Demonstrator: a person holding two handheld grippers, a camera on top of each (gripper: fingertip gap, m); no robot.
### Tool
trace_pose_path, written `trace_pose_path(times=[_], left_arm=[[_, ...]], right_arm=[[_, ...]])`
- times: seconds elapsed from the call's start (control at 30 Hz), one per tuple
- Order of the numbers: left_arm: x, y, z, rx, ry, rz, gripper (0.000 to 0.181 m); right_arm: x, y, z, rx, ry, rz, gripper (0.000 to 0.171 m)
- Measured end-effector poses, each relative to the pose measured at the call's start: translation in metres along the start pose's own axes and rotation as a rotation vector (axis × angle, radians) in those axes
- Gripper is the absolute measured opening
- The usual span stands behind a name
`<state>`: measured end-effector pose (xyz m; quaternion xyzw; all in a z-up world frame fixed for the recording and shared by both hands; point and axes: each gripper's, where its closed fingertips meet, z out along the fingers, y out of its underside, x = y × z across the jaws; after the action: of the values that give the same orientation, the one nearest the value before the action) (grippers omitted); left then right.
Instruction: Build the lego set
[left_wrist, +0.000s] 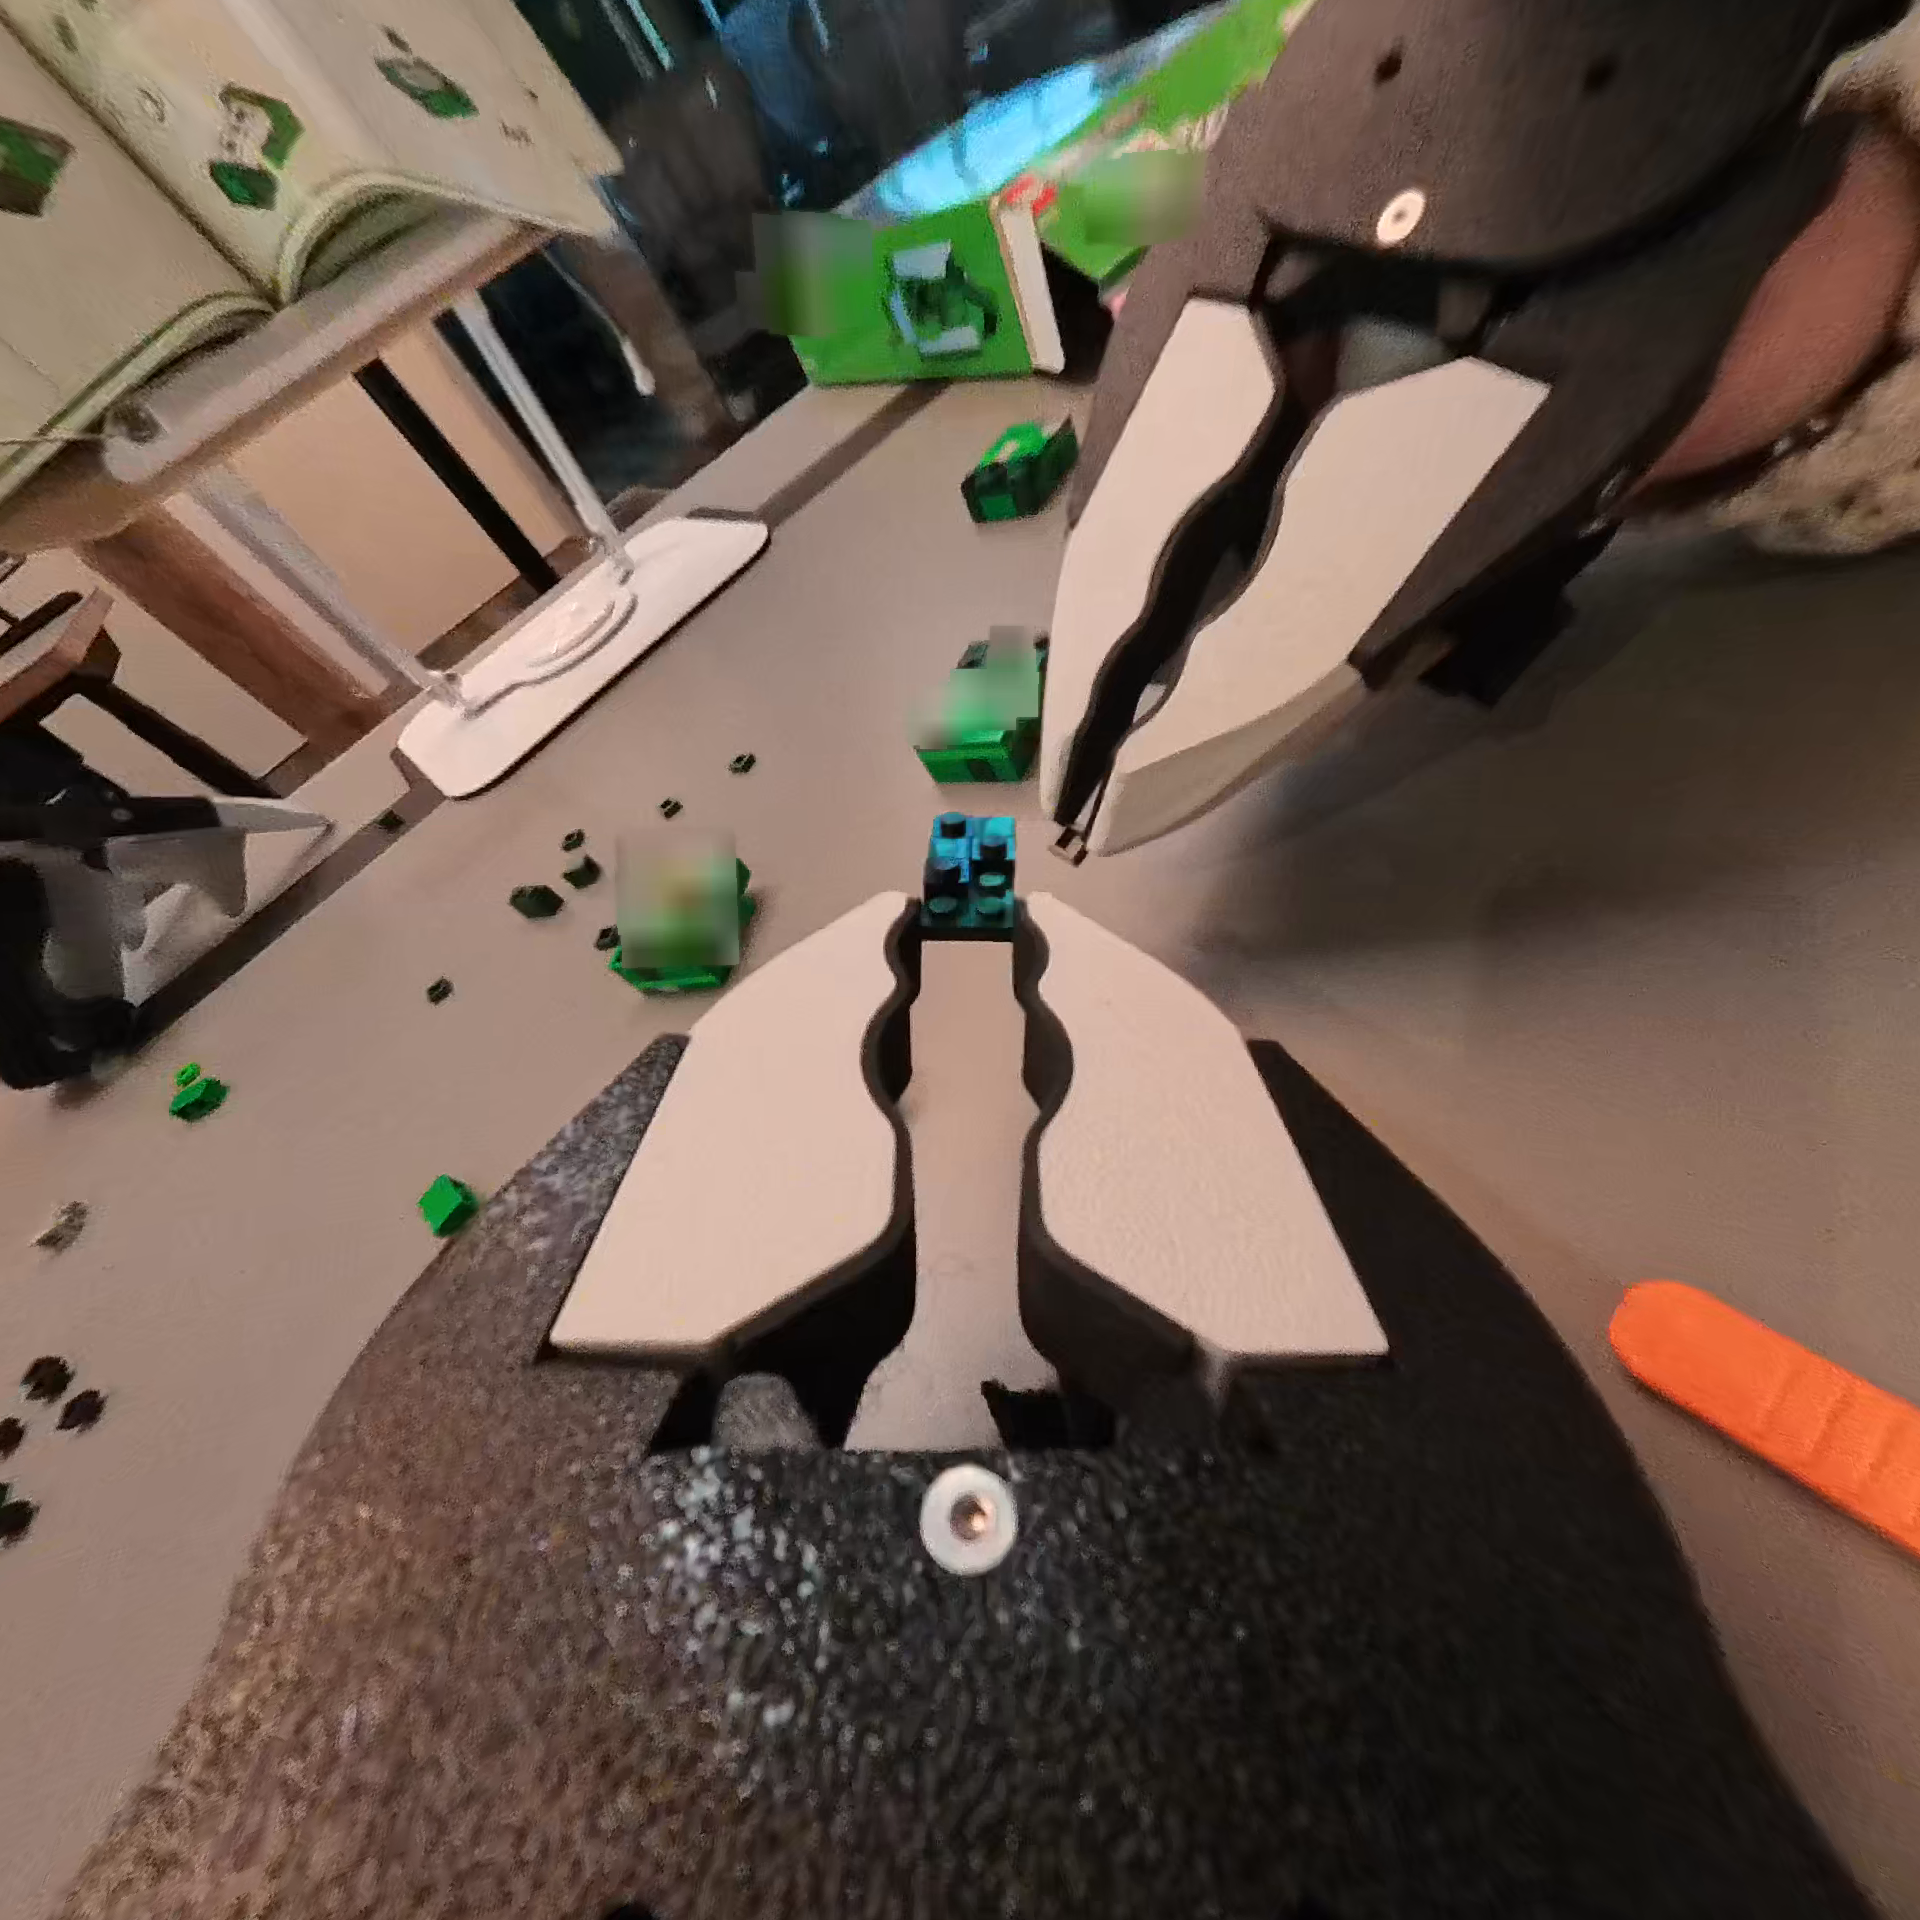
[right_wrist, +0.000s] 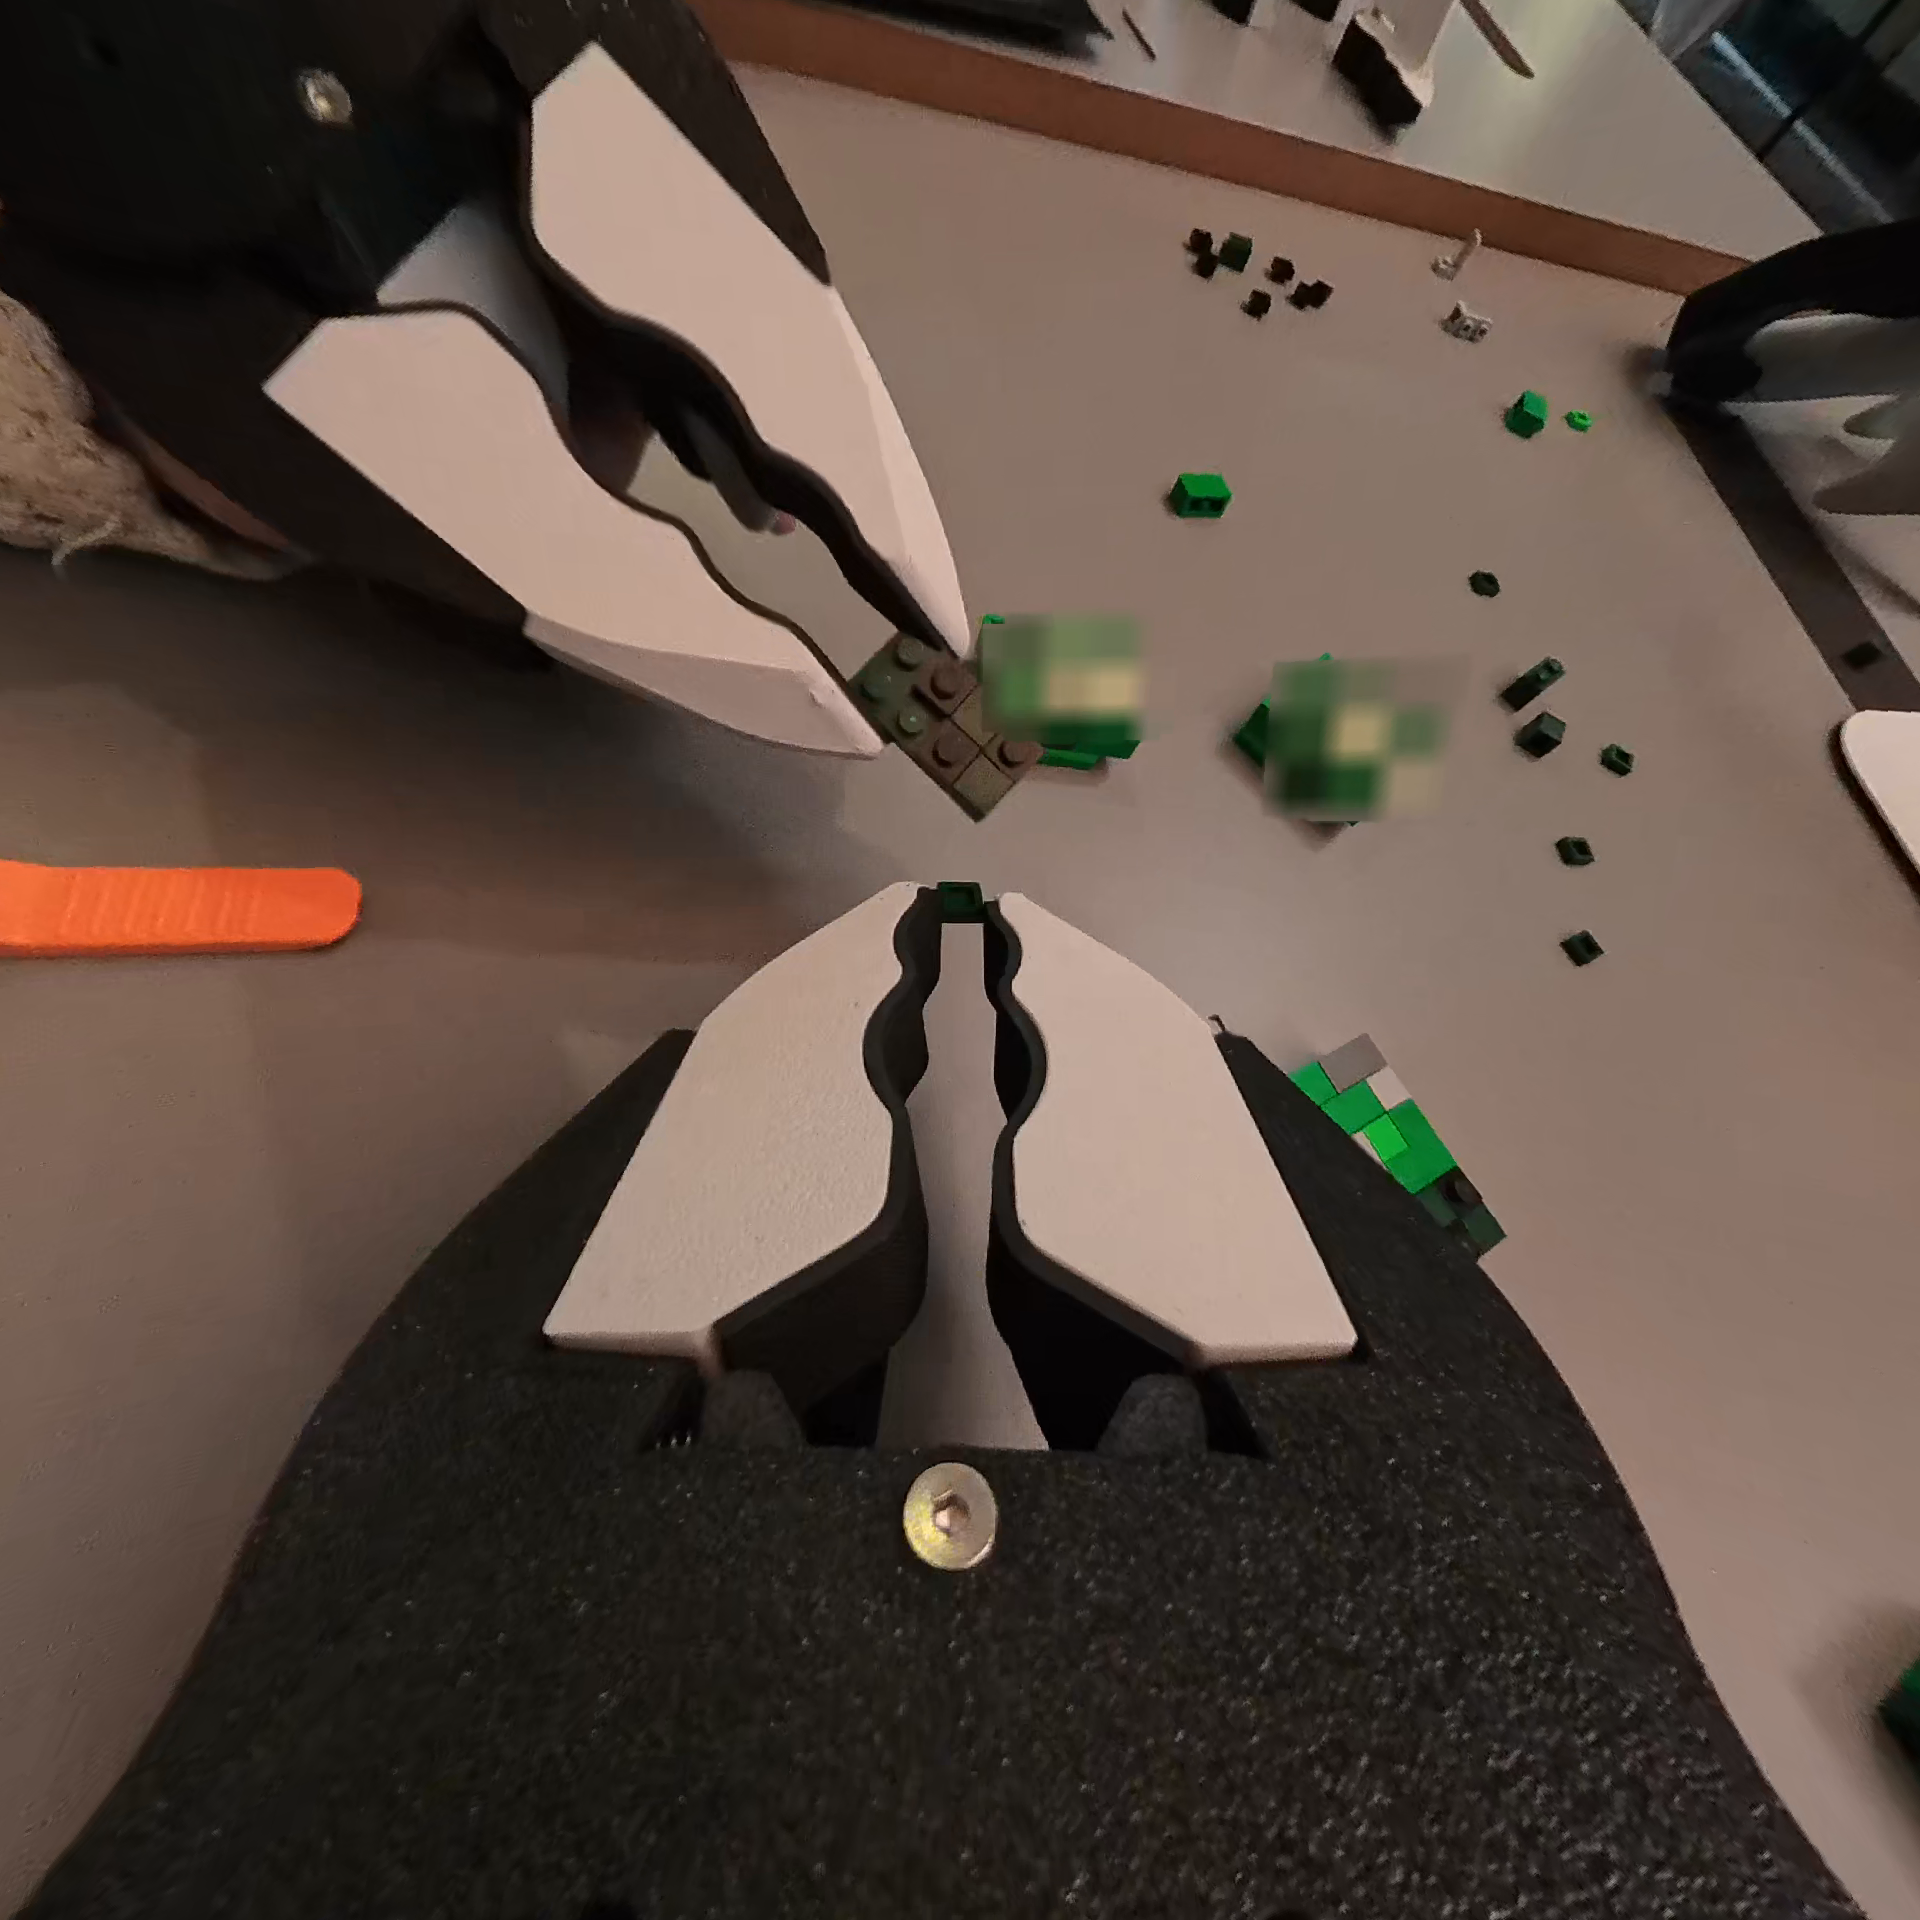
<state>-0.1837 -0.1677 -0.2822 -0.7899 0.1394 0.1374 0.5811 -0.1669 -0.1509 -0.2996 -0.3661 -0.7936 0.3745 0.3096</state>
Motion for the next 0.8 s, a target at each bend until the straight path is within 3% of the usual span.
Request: trace_pose_path(times=[0.43,0.67,0.8], left_arm=[[0.016,0.008,0.009,-0.07,0.064,0.093,0.016],[0.013,0.006,0.008,-0.059,0.049,0.076,0.016],[0.014,0.006,0.007,-0.054,0.056,0.075,0.016]], right_arm=[[-0.005,0.001,0.0,-0.031,-0.062,-0.007,0.007],[-0.003,0.044,-0.039,-0.603,-0.262,-0.078,0.007],[-0.009,0.064,-0.037,-0.834,-0.334,-0.123,0.007]])
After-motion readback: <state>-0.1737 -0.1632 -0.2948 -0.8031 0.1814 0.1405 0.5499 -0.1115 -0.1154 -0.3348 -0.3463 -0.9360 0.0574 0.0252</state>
